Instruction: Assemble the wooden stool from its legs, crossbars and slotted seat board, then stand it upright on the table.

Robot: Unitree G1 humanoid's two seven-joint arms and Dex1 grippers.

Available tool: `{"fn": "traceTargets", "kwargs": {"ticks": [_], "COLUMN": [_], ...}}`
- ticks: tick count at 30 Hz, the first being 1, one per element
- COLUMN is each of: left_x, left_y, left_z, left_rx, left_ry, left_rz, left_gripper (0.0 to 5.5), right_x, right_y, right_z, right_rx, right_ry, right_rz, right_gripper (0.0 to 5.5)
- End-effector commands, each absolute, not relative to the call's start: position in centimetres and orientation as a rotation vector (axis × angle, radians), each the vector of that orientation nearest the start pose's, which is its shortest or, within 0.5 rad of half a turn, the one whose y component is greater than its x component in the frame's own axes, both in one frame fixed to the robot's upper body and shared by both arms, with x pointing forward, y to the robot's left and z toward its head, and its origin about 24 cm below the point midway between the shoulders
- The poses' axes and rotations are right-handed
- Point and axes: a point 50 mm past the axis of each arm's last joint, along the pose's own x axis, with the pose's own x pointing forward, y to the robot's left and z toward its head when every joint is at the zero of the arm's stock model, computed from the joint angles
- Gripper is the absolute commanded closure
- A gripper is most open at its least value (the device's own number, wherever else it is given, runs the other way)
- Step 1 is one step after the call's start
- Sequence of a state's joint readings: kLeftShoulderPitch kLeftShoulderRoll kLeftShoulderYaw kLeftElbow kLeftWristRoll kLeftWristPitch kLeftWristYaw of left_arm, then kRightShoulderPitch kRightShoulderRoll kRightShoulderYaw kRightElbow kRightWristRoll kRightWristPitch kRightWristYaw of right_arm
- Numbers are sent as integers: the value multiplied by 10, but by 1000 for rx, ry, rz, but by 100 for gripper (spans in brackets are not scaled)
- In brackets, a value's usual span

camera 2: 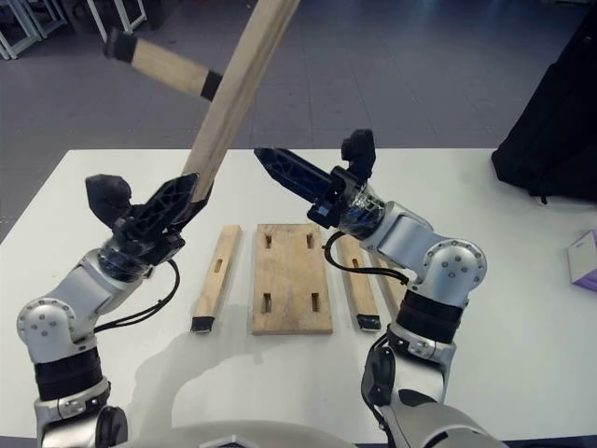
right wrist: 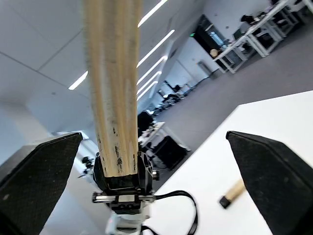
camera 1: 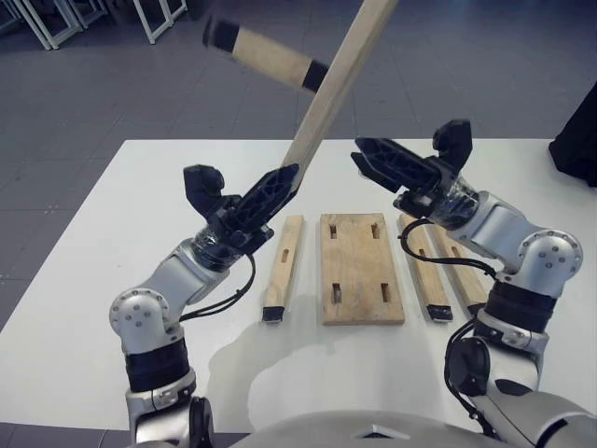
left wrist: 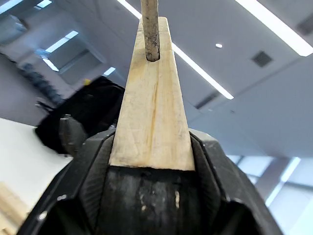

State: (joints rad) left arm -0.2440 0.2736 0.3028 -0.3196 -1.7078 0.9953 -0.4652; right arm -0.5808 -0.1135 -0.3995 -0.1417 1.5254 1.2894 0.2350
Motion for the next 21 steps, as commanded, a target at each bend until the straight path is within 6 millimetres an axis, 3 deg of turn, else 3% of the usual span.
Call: {"fn": "traceTargets", "kwargs": {"ticks": [1,7,12,21], "left_x": [223,223,226,229], "left_y": [145,137,137,141], "left_z": [186,173,159,156], "left_rx": [-1060,-1015,-951,-903], "left_ry": [31,87,129,107], "left_rz": [-1425,-1379,-1298,-1270], "left_gripper": [347,347,347,347], "right_x": [256,253,257,258], "right_y": [-106,-101,-100,-108], "right_z": [225,245,249,256], "right_rx": [1032,1074,1075,968], "right_ry": [195,166,160,179], "right_rz": [1404,1408,1369,1387], "right_gripper": [0,0,103,296]}}
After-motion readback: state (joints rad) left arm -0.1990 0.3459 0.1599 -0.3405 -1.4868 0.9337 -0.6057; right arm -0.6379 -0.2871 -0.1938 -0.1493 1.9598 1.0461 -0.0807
